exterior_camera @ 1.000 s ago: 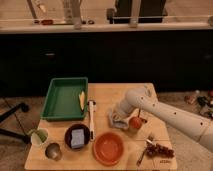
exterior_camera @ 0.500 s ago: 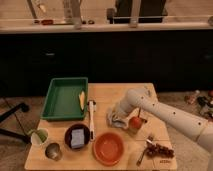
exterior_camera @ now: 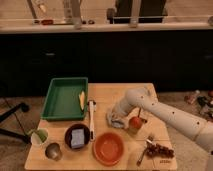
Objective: Place towel in table surface
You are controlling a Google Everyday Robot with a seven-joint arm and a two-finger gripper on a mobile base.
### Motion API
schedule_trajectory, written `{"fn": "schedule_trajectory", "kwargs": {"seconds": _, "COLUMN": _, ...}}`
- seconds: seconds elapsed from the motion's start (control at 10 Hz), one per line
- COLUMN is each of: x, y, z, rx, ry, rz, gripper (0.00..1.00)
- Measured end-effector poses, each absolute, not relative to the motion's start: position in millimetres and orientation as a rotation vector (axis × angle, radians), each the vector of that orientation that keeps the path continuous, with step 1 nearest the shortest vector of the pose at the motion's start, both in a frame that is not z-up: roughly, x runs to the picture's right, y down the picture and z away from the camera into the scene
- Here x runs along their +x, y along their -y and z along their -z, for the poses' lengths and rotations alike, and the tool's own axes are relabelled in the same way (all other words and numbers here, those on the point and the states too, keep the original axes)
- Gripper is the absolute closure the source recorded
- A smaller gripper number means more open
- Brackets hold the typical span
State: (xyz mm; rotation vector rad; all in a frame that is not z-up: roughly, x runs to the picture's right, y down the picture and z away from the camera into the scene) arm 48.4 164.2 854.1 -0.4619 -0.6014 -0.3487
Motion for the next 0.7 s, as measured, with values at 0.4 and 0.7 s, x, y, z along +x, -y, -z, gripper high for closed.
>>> {"fn": "schedule_trajectory", "kwargs": {"seconds": 0.4, "x": 52.0, "y": -160.0, "z": -847.1, "rx": -0.437, "ry": 0.604, "rz": 0.346, "gripper": 0.20}}
{"fn": "schedule_trajectory", "kwargs": {"seconds": 0.7, "x": 62.4, "y": -152.9, "z": -838.0, "rx": -0.410, "ry": 0.588, "rz": 0.345, "gripper": 0.20}}
